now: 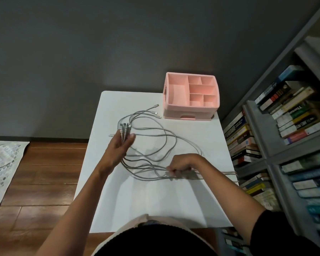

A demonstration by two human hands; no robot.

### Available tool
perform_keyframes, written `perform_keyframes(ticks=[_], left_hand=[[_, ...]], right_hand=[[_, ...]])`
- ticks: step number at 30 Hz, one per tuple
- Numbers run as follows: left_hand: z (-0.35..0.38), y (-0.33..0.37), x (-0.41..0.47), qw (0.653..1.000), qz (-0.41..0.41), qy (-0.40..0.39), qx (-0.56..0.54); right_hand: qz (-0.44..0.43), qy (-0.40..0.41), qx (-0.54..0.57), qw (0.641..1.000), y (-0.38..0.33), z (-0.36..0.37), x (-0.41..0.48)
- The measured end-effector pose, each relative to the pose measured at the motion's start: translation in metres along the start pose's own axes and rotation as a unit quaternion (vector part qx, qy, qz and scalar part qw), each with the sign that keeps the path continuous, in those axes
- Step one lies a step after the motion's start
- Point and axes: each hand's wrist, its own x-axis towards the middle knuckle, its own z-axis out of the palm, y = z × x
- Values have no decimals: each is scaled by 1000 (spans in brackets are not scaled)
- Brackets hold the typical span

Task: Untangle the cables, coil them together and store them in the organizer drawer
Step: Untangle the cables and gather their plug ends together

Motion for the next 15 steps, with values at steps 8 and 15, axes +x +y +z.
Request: perform_keyframes(ticks=[8, 15], left_hand=[[16, 5, -5, 975, -93, -187, 80], [7, 5, -8, 935, -36, -281, 213]], right_hand=[[-176, -39, 187, 966, -25, -16, -21], [-172, -87, 233, 953, 7, -14, -26]])
